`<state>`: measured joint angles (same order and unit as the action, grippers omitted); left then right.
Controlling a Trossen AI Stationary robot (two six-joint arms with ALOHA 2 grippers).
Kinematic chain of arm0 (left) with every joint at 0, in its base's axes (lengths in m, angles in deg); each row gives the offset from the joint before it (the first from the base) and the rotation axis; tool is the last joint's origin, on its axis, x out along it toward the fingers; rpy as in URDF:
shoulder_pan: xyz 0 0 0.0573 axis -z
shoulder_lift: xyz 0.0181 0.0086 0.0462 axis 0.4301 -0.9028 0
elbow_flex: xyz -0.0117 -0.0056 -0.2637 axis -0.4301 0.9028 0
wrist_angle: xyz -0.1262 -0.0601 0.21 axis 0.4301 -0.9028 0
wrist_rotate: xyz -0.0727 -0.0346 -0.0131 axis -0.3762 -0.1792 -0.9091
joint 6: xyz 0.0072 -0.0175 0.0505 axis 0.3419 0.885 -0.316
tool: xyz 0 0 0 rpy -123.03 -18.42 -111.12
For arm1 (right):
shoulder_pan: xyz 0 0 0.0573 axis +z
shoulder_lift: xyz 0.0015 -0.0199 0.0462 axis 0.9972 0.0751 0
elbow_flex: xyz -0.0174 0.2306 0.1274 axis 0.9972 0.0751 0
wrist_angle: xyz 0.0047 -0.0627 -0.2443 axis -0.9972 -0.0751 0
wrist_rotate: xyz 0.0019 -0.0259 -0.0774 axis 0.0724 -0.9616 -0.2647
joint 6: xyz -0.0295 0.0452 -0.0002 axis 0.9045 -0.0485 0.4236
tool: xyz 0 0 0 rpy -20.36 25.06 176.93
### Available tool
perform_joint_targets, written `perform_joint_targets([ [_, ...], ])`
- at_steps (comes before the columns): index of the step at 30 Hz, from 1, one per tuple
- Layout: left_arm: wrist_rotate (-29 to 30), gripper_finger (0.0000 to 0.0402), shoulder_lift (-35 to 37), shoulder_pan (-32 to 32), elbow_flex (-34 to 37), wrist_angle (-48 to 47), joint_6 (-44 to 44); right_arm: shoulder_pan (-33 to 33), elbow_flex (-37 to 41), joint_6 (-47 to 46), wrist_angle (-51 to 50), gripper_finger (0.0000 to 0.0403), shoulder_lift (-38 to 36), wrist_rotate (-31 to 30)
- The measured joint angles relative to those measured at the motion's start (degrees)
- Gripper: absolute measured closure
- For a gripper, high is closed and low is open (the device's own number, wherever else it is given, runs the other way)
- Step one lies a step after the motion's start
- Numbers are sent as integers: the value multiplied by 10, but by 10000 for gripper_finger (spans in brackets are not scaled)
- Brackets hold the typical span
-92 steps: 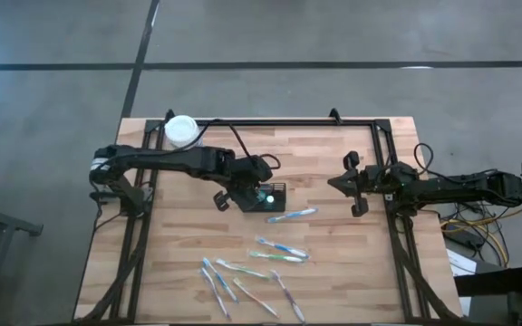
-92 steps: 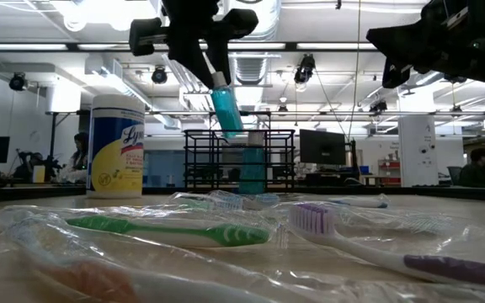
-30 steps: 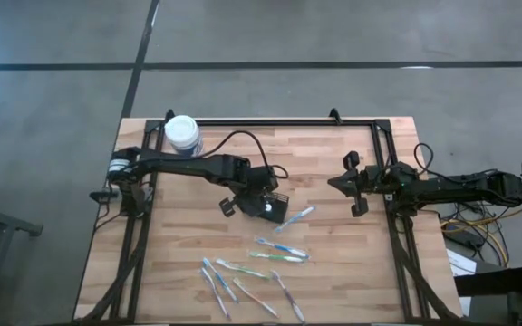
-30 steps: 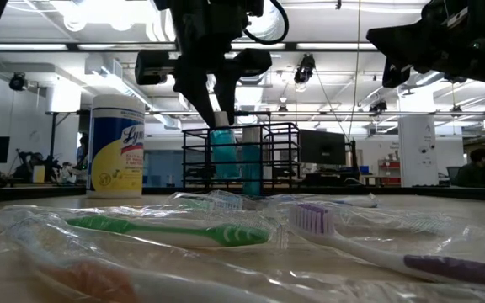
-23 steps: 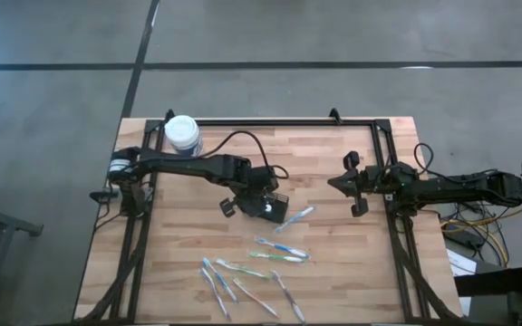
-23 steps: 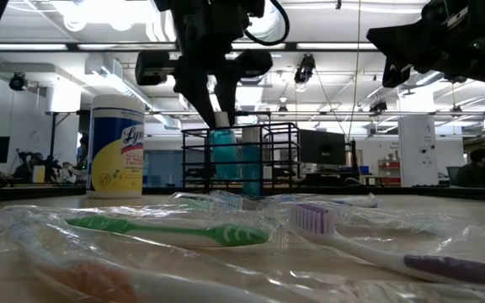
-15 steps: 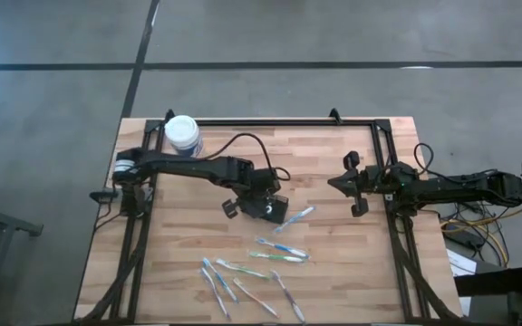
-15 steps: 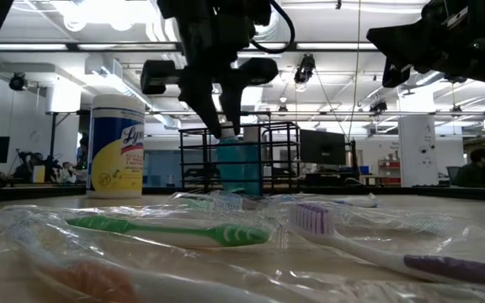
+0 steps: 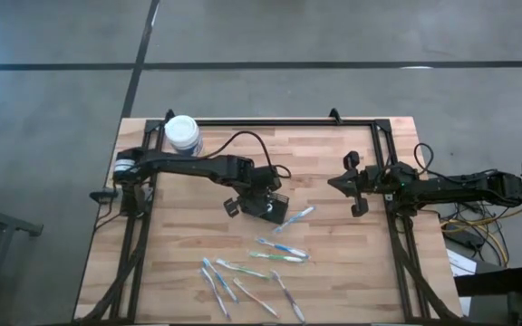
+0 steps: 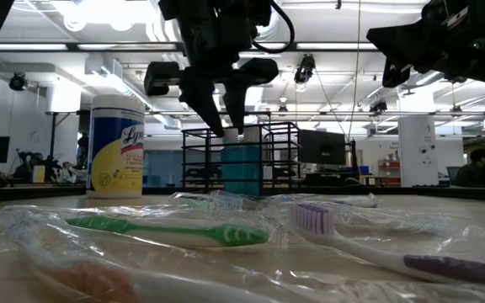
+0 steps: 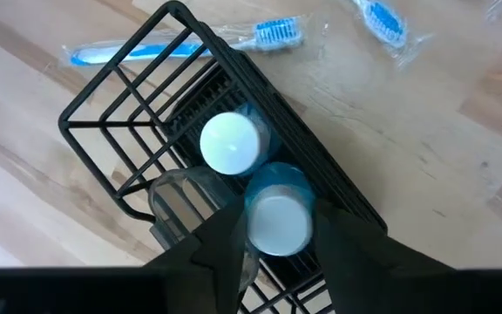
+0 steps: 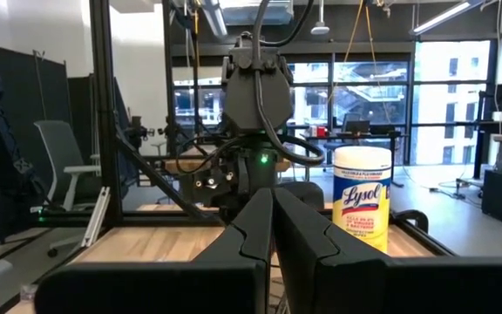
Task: Pick & Place toothbrushing station
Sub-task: Put the mouthwash into the mesh organizer, then adjust the mesh organizer
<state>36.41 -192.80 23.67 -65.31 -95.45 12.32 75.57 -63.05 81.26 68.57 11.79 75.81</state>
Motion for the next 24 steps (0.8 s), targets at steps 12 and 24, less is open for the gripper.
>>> perform_joint_targets([
  [12,-2,224,11,0,-46,-28,18,0,0,-2,0,390,0,1],
  [24,-98,299,148,-47,-72,-150,157,0,0,-35,0,390,0,2],
])
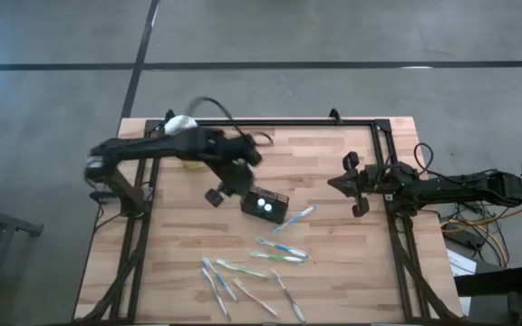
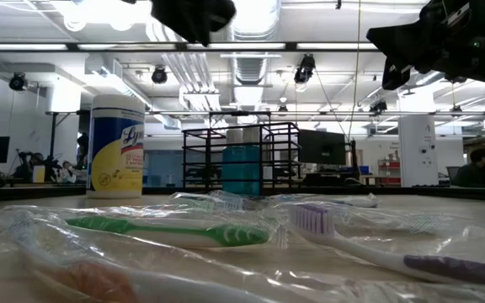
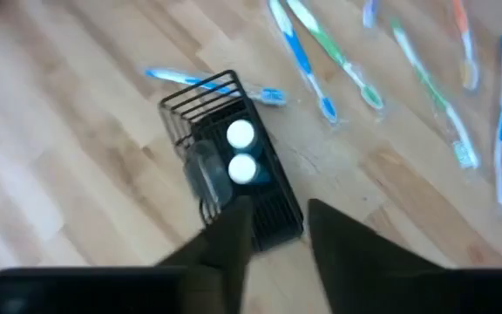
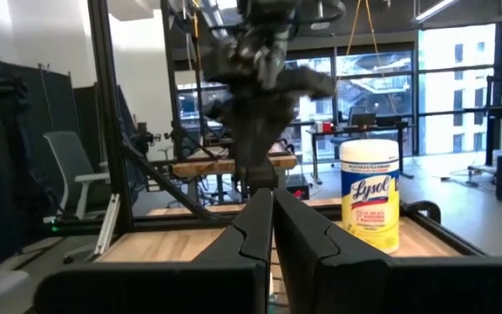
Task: Pick & Place toothbrushing station
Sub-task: Adjust the mesh organizer
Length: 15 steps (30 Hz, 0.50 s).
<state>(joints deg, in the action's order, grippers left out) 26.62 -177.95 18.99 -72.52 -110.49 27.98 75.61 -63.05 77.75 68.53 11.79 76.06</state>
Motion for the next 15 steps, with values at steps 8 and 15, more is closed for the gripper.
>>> perform_joint_targets([
  [8,-9,391,243,-56,237,217,135,0,0,-12,0,390,0,3],
  [15,-11,397,416,-75,439,462,290,0,0,-13,-1,390,0,2],
])
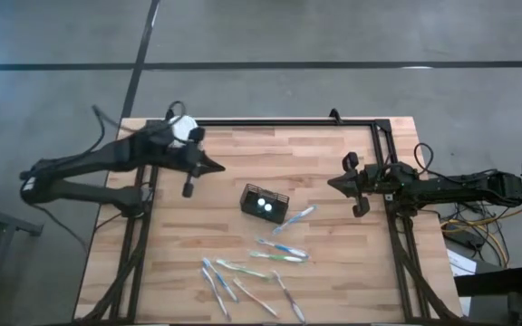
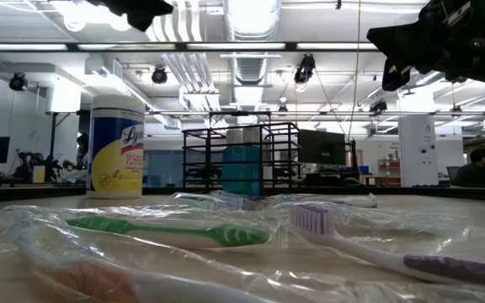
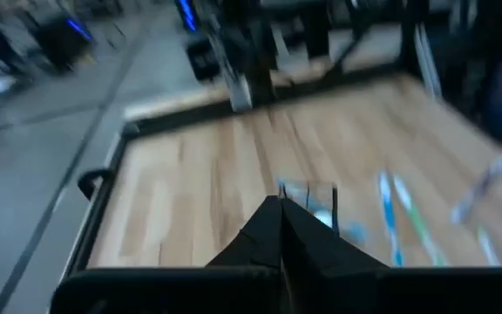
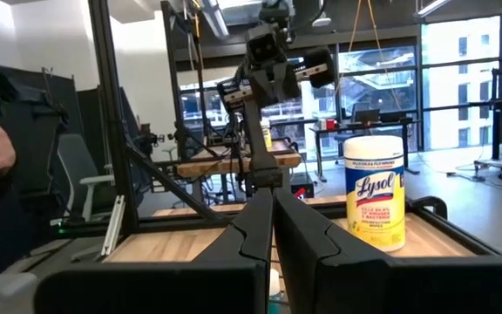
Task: Pick & Place toothbrushing station
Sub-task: Adjust the mesh organizer
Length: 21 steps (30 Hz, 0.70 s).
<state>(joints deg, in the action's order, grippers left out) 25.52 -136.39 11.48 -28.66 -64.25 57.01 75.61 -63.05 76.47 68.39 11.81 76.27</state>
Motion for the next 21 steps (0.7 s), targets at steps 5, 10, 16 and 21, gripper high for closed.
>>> perform_joint_targets([
  [5,-2,398,66,0,96,64,60,0,-5,-21,-6,390,0,-3],
  [10,-13,397,128,0,189,128,69,9,-57,-7,-102,390,10,-4],
  [16,-13,392,171,0,257,174,92,48,-152,61,-196,390,74,-6],
  [21,-13,393,168,1,285,179,150,94,-223,110,-211,390,155,-42],
])
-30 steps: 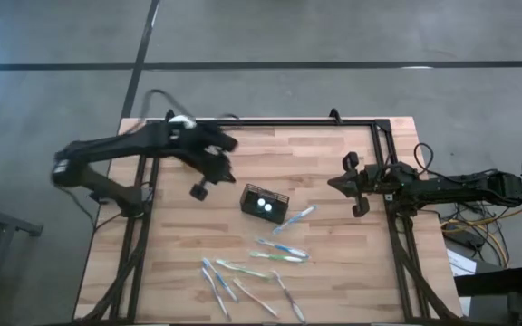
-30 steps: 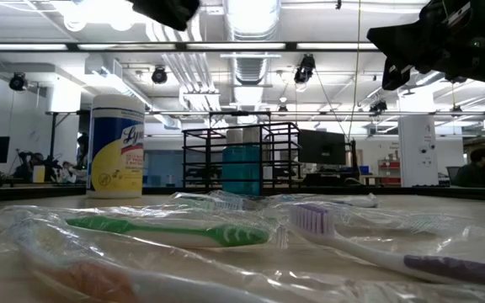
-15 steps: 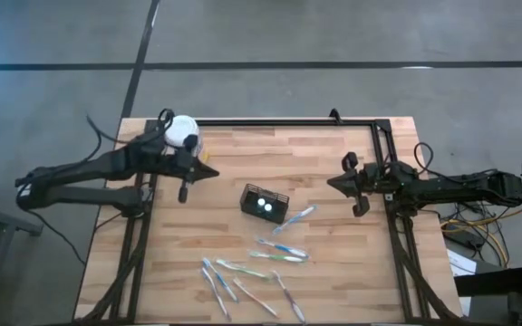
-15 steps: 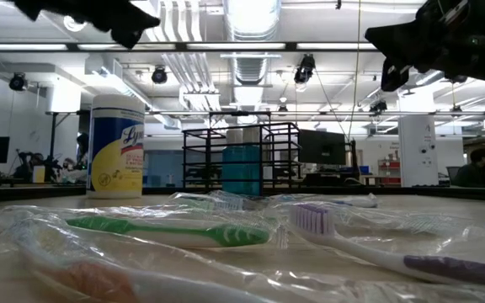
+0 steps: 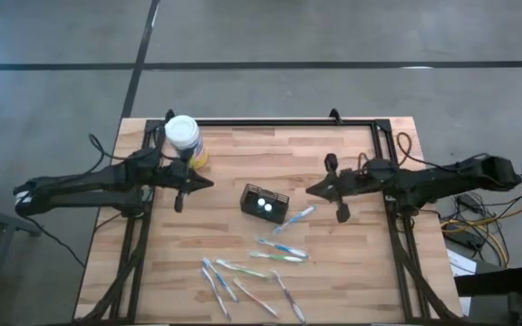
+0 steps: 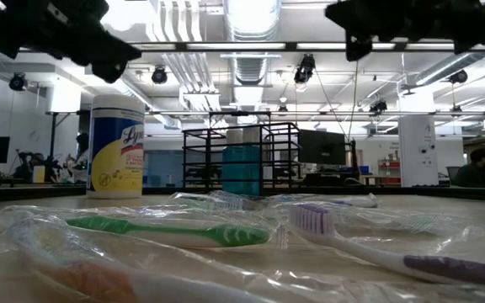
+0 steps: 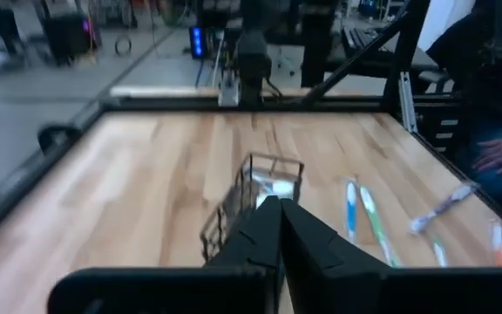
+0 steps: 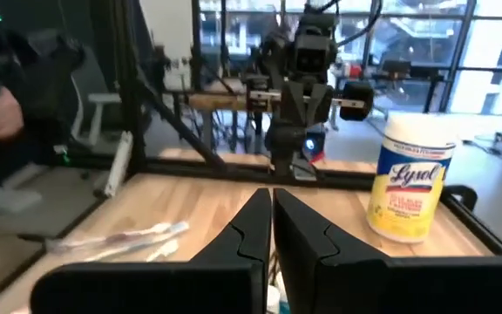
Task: Pick & Place toothbrushing station
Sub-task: Adjust the mesh organizer
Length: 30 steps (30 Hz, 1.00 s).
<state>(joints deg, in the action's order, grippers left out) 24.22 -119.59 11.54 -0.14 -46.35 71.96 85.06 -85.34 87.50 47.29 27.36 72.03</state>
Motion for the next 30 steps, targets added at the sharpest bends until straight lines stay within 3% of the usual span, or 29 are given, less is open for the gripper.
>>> perform_joint_targets([
  [4,7,398,-5,0,20,0,14,30,-56,40,-71,390,56,-33],
  [14,35,399,-40,0,82,24,78,94,-137,11,-239,390,139,-20],
  [20,121,400,-101,2,100,84,103,143,-155,-34,-216,394,192,-42],
  [24,126,400,-148,3,96,126,103,161,-185,-59,-215,394,251,-80],
  [30,129,400,-202,3,71,131,109,182,-242,-70,-215,394,332,-83],
])
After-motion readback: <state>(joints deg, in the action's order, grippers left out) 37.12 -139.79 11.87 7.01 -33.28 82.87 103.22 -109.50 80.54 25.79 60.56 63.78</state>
